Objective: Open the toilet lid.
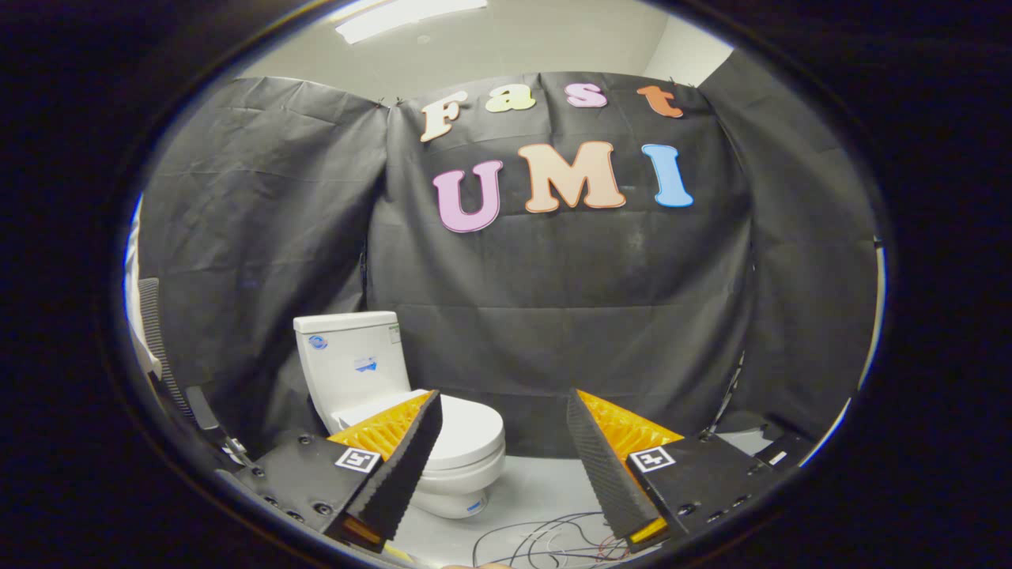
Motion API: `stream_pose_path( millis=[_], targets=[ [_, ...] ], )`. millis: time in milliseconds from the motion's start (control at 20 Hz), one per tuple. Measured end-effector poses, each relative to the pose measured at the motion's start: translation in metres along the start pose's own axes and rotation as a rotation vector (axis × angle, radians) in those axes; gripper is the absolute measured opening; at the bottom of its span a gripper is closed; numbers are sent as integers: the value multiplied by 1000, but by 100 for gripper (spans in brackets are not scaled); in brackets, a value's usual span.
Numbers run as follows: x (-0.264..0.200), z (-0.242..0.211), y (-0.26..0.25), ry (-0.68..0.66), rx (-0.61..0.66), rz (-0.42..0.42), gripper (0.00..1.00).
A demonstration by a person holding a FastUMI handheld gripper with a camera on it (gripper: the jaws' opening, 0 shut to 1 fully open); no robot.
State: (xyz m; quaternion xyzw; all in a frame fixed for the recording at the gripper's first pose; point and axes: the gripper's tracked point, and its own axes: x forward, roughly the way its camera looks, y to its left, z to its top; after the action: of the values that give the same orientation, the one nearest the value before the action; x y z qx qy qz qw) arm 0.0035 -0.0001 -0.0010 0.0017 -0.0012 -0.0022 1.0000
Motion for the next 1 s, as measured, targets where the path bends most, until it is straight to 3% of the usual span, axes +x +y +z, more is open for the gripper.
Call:
stream_pose_path(
  millis=[150, 250, 400, 550, 800, 1000],
  targets=[
    [16, -27, 1, 106, 10, -3, 98],
    [51, -31, 4, 160, 3, -2, 97],
    [82, -24, 21, 124, 2, 52, 95],
    [115, -9, 29, 85, -2, 29, 94],
    [140, 54, 40, -85, -17, -122, 93],
    [128, 83, 46, -193, -2, -297, 93]
  ],
)
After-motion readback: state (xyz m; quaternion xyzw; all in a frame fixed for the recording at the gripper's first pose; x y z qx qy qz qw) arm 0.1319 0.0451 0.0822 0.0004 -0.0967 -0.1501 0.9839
